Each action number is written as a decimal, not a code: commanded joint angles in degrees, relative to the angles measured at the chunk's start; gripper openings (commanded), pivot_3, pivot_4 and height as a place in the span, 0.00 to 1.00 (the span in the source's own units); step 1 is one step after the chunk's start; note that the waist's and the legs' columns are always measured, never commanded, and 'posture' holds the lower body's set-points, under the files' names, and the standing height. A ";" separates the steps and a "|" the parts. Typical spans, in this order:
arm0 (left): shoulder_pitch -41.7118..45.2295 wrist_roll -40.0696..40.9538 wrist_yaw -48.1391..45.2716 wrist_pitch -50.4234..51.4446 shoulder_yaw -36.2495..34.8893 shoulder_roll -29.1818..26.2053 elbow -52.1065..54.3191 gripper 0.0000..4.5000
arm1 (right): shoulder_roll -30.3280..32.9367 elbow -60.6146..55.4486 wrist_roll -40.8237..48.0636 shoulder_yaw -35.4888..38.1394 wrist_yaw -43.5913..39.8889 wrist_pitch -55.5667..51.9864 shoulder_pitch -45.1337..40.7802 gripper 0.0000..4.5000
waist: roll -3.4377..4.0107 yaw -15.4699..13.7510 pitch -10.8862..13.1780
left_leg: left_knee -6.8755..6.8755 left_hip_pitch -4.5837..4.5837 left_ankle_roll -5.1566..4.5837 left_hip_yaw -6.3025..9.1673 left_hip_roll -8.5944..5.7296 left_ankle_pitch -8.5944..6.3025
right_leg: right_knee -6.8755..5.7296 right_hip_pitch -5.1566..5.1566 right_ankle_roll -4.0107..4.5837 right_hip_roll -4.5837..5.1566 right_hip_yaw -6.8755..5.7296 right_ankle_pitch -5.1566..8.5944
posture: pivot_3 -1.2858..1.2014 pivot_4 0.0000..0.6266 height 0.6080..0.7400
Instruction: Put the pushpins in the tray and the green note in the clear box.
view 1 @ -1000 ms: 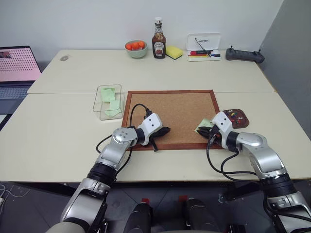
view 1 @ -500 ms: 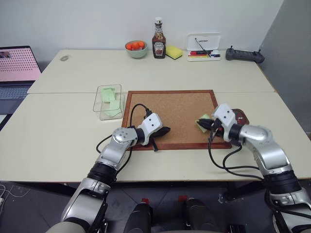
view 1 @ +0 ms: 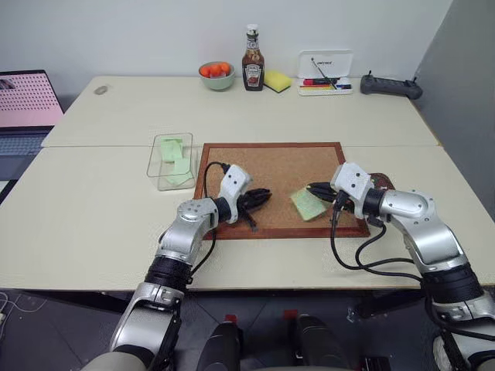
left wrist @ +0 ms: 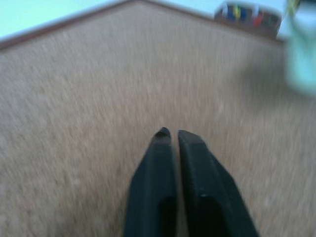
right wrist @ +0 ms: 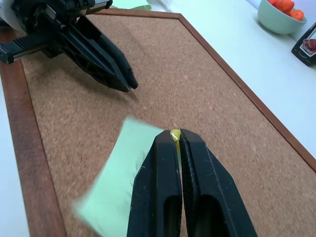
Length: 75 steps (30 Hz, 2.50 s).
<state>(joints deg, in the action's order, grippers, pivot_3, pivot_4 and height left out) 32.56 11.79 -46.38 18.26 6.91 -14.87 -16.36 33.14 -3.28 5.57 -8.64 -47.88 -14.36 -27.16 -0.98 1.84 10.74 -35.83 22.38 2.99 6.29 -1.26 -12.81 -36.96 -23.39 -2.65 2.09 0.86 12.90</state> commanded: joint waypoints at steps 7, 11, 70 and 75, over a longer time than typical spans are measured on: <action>-2.45 6.70 -1.51 8.35 -0.31 2.09 9.33 0.57 | -2.26 -0.29 0.58 1.15 1.73 -0.80 -4.42 0.00 | 0.00 -0.09 0.00 | -0.02 0.05 0.00 0.02 -0.02 0.00 | 0.02 -0.02 0.00 0.02 -0.01 0.00 | 0.52 0.24 1.00; -1.61 6.26 0.68 6.58 -1.26 3.33 6.81 0.72 | -2.53 -0.67 0.90 1.28 1.92 -1.13 -4.81 0.00 | 0.00 -0.07 0.00 | -0.02 0.05 0.00 0.01 -0.02 0.00 | 0.02 -0.02 0.01 0.01 0.00 0.00 | 0.52 0.24 1.00; 2.95 11.52 2.92 4.29 -6.59 11.59 -4.79 0.00 | -3.20 -8.08 11.44 12.63 9.64 -17.06 -2.83 0.00 | 0.00 -0.16 0.00 | -0.05 0.09 0.00 0.01 -0.04 0.00 | 0.02 -0.03 0.00 0.01 -0.01 -0.01 | 0.52 0.24 1.00; 2.16 10.54 3.29 3.26 -5.87 10.59 -3.46 0.00 | 6.52 -0.98 2.11 11.14 10.08 -10.16 0.84 0.00 | -0.01 -0.18 0.00 | -0.05 0.11 -0.01 -0.01 -0.06 0.00 | 0.04 -0.03 0.00 0.02 0.00 -0.01 | 0.52 0.24 1.00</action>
<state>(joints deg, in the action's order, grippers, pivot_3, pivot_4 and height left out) 35.03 22.79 -43.05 22.98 0.70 -4.14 -21.57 36.16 -6.36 12.12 2.50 -38.36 -29.00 -27.14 -0.99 1.66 10.75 -35.88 22.48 2.99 6.27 -1.32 -12.82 -36.92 -23.42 -2.65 2.11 0.87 12.89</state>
